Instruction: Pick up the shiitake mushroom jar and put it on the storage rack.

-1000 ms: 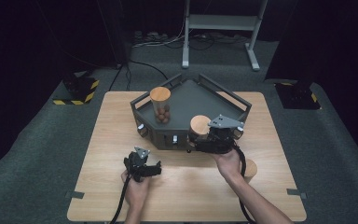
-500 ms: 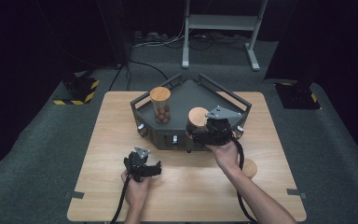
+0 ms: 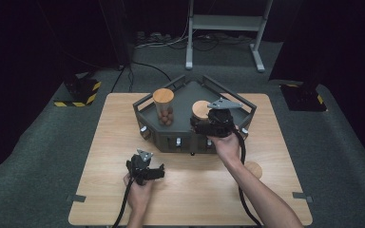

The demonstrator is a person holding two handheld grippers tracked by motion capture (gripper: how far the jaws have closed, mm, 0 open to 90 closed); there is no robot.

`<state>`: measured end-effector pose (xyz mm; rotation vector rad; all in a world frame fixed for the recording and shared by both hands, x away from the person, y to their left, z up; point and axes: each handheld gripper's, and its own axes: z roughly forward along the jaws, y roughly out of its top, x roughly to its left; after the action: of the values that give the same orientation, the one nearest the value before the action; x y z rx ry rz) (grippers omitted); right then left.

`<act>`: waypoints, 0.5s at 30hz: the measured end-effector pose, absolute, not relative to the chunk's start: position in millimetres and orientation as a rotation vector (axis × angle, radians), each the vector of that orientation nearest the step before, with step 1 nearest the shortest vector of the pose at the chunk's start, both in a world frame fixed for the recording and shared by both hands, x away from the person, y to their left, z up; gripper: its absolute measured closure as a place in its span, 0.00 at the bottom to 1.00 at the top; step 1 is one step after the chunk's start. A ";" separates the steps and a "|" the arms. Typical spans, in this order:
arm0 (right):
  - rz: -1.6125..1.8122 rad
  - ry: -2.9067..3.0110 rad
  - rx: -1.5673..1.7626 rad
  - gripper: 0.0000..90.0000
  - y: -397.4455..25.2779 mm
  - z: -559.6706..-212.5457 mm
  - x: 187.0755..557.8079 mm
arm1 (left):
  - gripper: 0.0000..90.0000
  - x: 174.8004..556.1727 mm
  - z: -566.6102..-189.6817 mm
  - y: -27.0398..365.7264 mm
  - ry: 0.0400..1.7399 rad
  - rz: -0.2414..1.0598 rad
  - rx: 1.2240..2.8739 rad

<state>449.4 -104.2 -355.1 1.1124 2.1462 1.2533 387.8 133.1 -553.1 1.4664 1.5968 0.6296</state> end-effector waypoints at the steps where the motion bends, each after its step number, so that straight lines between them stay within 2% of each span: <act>1: 1.238 2.144 1.119 0.28 -103.5 -356.1 452.3 | 0.05 387.7 -553.0 133.1 1.597 0.629 1.468; 15: 1.153 2.124 1.203 0.28 -101.5 -372.0 475.8 | 0.04 387.7 -553.0 133.2 1.596 0.628 1.469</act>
<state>475.8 -101.5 -372.0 1.2031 2.1242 1.1528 387.7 133.2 -553.0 1.4695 1.5960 0.6284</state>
